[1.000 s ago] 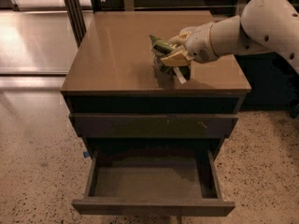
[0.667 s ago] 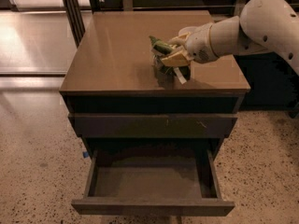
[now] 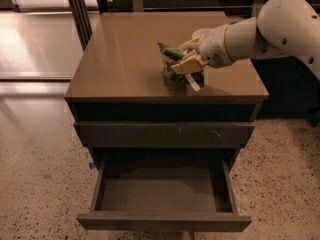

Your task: Pick green jalapeno chip bag from middle drawer and place on counter

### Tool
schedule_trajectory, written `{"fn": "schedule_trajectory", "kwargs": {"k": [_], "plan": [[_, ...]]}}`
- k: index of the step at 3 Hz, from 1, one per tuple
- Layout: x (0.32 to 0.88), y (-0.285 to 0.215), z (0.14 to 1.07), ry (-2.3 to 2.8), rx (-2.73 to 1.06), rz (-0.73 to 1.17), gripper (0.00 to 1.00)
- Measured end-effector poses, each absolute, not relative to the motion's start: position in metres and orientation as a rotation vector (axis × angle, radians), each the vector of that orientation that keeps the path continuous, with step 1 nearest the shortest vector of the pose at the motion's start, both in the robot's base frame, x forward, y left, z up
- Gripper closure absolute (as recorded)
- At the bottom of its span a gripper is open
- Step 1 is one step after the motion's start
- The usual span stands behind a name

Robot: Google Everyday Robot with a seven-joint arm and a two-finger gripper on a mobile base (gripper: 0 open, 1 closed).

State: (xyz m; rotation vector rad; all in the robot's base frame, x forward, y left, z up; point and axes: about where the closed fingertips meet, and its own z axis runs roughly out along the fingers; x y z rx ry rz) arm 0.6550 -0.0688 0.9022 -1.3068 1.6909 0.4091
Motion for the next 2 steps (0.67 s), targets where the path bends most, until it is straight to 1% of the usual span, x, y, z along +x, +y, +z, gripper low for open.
{"fn": "schedule_trajectory", "kwargs": {"k": [1,2], "plan": [[0.655,-0.0688,0.9022,1.691,-1.307,0.409,0.14],[0.655,-0.0687,0.9022,1.691,-1.307,0.409,0.0]]}}
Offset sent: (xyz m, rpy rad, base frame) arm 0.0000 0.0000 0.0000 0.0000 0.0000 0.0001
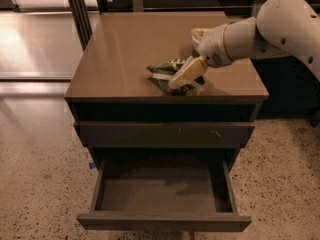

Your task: Pick green jalapeno chip bag from middle drawer and place on counter

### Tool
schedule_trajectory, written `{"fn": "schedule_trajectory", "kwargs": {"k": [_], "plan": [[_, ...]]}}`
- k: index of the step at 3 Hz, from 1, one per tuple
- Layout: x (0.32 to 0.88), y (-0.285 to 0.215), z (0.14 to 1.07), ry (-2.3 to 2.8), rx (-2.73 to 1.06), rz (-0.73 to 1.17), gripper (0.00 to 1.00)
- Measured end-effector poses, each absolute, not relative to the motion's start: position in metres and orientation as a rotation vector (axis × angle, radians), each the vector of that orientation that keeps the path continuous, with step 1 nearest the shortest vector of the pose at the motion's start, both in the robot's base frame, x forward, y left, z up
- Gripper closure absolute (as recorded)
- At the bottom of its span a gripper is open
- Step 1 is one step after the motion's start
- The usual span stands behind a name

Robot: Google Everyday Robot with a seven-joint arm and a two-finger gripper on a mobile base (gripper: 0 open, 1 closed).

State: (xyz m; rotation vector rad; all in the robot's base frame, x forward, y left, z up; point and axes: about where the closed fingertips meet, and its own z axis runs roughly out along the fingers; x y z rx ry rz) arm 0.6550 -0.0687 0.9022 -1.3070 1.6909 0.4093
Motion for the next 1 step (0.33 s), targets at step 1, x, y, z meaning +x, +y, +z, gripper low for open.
{"fn": "schedule_trajectory", "kwargs": {"k": [1], "plan": [[0.655,-0.0687,0.9021,1.691,-1.307,0.409,0.0]]}}
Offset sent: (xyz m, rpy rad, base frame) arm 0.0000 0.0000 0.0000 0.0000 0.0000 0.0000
